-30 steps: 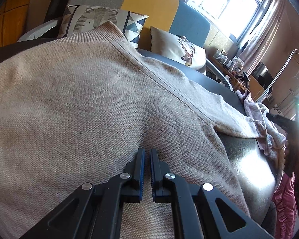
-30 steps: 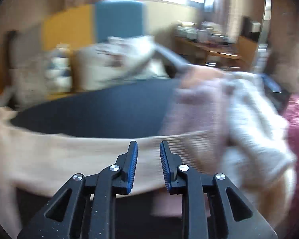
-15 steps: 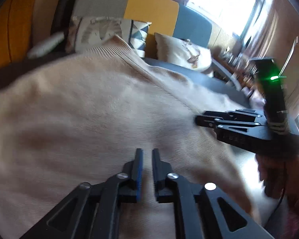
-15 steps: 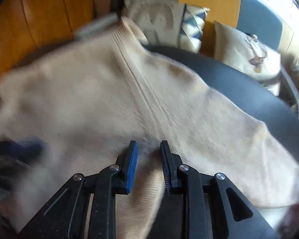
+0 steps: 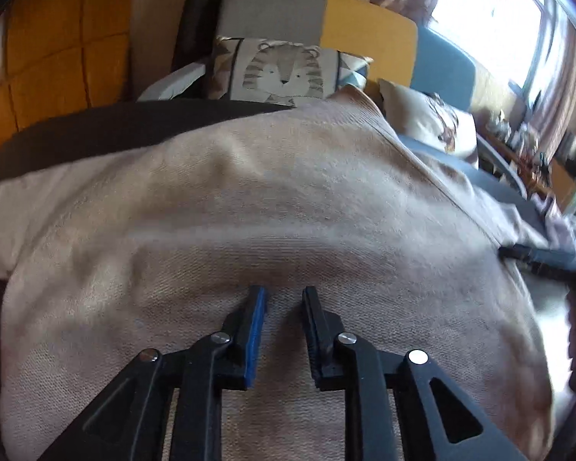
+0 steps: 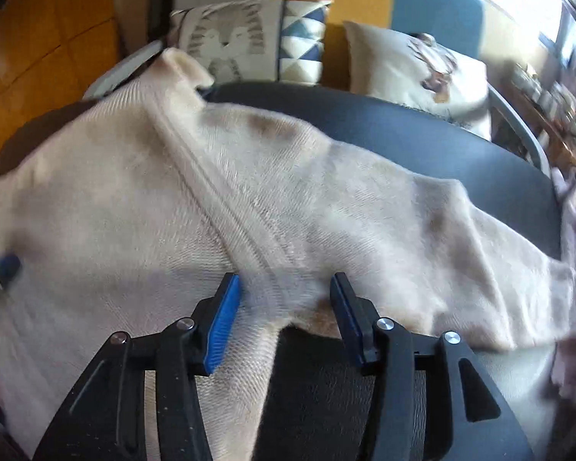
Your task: Fold clothes
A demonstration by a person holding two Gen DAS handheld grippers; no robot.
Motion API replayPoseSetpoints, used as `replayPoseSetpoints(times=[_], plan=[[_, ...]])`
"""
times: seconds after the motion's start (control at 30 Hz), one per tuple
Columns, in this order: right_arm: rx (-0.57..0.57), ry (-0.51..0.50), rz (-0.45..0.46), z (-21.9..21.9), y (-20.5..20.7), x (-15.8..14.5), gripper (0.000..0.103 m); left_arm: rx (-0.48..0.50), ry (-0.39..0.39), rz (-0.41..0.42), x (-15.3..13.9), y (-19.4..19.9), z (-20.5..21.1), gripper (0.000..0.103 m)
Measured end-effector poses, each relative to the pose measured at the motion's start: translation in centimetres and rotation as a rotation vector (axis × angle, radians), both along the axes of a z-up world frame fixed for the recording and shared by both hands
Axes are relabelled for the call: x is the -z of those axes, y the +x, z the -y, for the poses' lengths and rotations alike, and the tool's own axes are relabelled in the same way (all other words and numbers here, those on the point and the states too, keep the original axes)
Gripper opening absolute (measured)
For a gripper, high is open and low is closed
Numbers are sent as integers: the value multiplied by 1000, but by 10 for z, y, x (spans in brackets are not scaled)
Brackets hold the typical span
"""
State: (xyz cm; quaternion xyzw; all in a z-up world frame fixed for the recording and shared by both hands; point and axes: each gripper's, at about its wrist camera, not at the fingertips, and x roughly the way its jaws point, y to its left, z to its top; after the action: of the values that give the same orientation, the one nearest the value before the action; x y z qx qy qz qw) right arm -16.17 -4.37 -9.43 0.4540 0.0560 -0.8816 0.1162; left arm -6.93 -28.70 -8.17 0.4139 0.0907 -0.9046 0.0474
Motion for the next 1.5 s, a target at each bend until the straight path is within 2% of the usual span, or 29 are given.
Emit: replayPoseSetpoints(times=[0.07, 0.17, 0.23, 0.27, 0.33, 0.37, 0.43, 0.57, 0.63, 0.77, 0.87, 0.93, 1.0, 1.07, 1.17, 1.27, 1.37, 1.5], plan=[[-30, -18, -37, 14, 5, -16, 51, 7, -21, 2, 0, 0, -4, 21], [-109, 0, -34, 44, -9, -21, 51, 8, 69, -12, -8, 3, 6, 21], [-118, -42, 0, 53, -27, -15, 51, 5, 136, -34, -16, 3, 15, 21], [-112, -70, 18, 54, -35, -12, 47, 1, 168, -55, -22, 3, 22, 21], [-111, -119, 53, 56, -51, -5, 34, -40, 135, -88, -37, -2, 35, 21], [-119, -102, 57, 58, -53, -1, 28, -67, 110, -95, -42, -7, 43, 21], [-138, -57, 63, 63, -54, 8, 28, -95, 89, -62, -39, -22, 57, 21], [-137, 41, 27, 59, -51, 16, 25, -108, 39, 67, -9, -48, 63, 21], [-120, 81, 18, 50, -47, 17, 25, -99, 26, 33, -8, -48, 55, 21], [-83, 74, -6, 24, -39, 18, 25, -20, 50, 24, -8, -52, 36, 21], [-69, 62, -15, 12, -37, 16, 25, 2, -6, 28, -9, -57, 21, 24], [-68, 38, -25, 8, -37, 15, 28, 4, -36, 29, -11, -57, 15, 24], [-73, 2, -10, 7, -40, 12, 29, 3, -23, 23, -15, -49, 15, 24], [-96, -88, 9, 7, -46, 4, 29, 3, 39, 12, -15, -46, 23, 25], [-136, -209, -34, 13, -57, -24, 31, 0, 149, -13, -12, -42, 38, 25], [-185, -325, 14, 39, -94, -51, 66, -1, 245, -36, -9, -40, 51, 25], [-187, -319, 57, 73, -139, -69, 67, -1, 238, -45, -7, -38, 49, 25], [-144, -263, 135, 111, -199, -75, 67, 0, 147, -45, -5, -40, 37, 25]])
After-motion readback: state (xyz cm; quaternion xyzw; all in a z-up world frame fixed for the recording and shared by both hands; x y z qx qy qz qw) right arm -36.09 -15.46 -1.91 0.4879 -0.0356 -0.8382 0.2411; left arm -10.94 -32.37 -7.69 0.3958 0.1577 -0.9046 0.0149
